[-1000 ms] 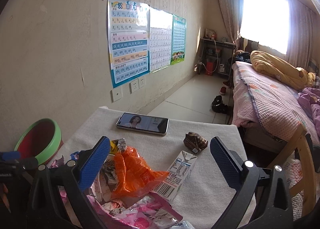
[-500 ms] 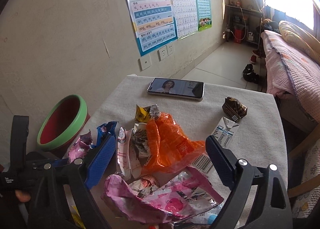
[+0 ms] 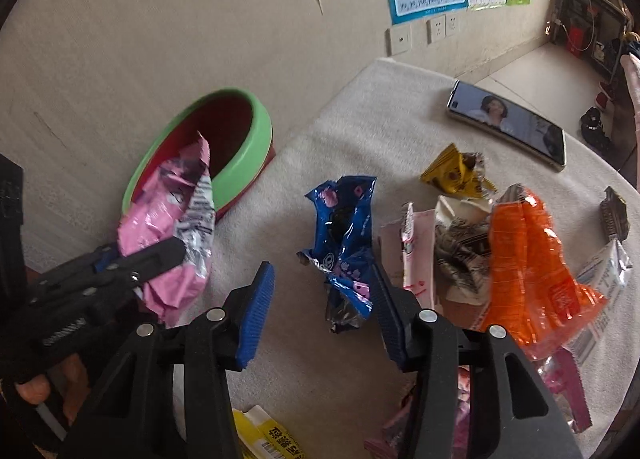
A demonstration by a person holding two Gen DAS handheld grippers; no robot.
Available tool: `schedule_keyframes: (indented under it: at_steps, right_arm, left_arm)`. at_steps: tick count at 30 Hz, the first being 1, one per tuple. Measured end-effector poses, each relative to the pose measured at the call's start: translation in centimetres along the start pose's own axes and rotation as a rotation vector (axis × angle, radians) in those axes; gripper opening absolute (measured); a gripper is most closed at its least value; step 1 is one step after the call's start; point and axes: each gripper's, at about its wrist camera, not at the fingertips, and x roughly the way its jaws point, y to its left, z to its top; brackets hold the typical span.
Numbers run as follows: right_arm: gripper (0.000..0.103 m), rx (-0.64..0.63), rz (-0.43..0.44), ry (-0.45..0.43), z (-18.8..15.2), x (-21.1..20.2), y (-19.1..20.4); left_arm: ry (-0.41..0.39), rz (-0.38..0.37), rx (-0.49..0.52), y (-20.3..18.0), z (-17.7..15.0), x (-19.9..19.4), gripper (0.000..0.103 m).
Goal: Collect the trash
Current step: 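Drop the pink wrapper from the left tool into the bin while the right tool drops the blue one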
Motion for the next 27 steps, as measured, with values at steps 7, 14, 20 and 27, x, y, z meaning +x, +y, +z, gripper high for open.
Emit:
schedule_keyframes:
  at_steps: [7,14,20,27]
  right_arm:
    - [0.007,0.035,0.021,0.028,0.0,1.3,-0.4]
    - [0.003,0.040,0.131,-0.115,1.5,-2.8,0.6]
    - [0.003,0.002,0.240,-0.172,4.7,-4.0,3.7]
    - [0.003,-0.075,0.355,-0.176,8.6,-2.6,9.1]
  left_arm:
    - [-0.003,-0.017,-0.017,0.7,0.4,0.1,0.038]
    - [-0.071,0.016,-0.038,2.8,2.1,-1.4,0.038]
    - [-0.126,0.098,-0.097,7.2,5.0,-2.7,0.038]
    - [-0.125,0.177,-0.136,11.0,6.9,-2.5,0.038]
